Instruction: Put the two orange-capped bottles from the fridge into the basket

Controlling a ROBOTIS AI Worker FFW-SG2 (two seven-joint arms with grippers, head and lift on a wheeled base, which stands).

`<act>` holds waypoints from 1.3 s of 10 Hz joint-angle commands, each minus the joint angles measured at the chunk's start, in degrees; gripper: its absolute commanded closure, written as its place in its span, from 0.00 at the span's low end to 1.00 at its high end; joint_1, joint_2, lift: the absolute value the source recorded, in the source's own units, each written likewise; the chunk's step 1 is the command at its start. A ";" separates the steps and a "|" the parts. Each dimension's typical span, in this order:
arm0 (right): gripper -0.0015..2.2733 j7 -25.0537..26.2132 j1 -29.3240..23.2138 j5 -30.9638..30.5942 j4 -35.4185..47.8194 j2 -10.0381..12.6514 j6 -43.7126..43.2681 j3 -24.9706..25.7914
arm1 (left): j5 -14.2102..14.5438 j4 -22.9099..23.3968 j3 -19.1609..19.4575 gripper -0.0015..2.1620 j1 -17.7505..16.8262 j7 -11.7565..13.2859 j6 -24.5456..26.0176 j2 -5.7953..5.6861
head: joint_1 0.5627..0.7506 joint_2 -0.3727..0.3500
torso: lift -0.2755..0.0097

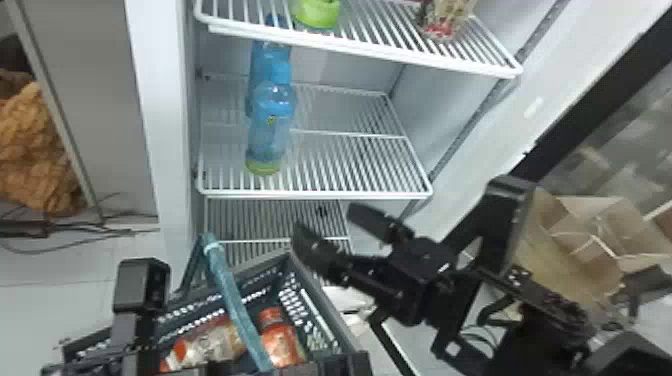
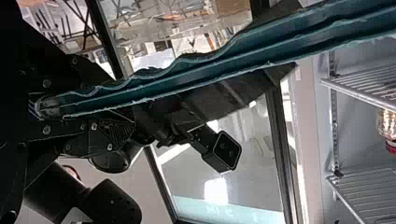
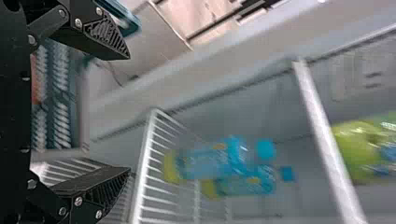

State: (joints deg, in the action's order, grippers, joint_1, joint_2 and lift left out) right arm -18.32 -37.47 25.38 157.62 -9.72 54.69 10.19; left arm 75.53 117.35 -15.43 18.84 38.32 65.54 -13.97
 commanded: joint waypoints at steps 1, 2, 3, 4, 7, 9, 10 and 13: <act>0.11 1.01 -1.90 -1.39 -2.44 0.67 -13.77 -0.02 | -0.12 0.00 0.00 0.54 0.00 0.00 -0.01 0.00 | 0.70 0.03 | 0.14; 0.11 1.98 -3.17 -3.22 -4.27 1.55 -22.91 0.32 | 0.00 0.00 0.00 0.54 0.00 0.00 -0.01 0.00 | 0.70 0.03 | 0.14; 0.11 2.77 -4.15 -6.42 -6.52 2.34 -31.91 0.78 | -0.12 0.00 0.12 0.54 0.00 0.00 -0.01 0.00 | 0.70 0.03 | 0.14; 0.11 3.73 -5.00 -7.56 -10.18 2.95 -40.06 0.67 | -0.12 0.00 0.12 0.54 0.00 0.00 -0.01 0.00 | 0.70 0.03 | 0.14; 0.11 6.72 -6.54 -11.56 -18.05 4.53 -52.86 0.32 | -0.46 0.00 0.23 0.54 0.00 -0.08 -0.01 0.09 | 0.70 0.03 | 0.14; 0.11 6.72 -6.54 -12.24 -20.73 4.80 -53.84 0.32 | -0.34 0.00 0.34 0.54 0.14 -0.08 -0.15 0.18 | 0.70 0.03 | 0.14; 0.11 6.72 -6.40 -12.02 -21.29 4.89 -53.84 0.44 | -0.34 0.00 0.34 0.54 0.28 -0.08 -0.15 0.26 | 0.70 0.03 | 0.14; 0.11 6.72 -6.12 -11.45 -22.13 5.06 -53.84 0.44 | -0.23 0.00 0.57 0.54 0.42 -0.08 -0.01 0.26 | 0.70 0.03 | 0.14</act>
State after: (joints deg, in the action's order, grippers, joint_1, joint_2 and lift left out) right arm -11.60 -43.62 13.93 135.51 -4.68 0.84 10.65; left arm 75.29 117.35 -14.89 19.25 38.24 65.39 -13.71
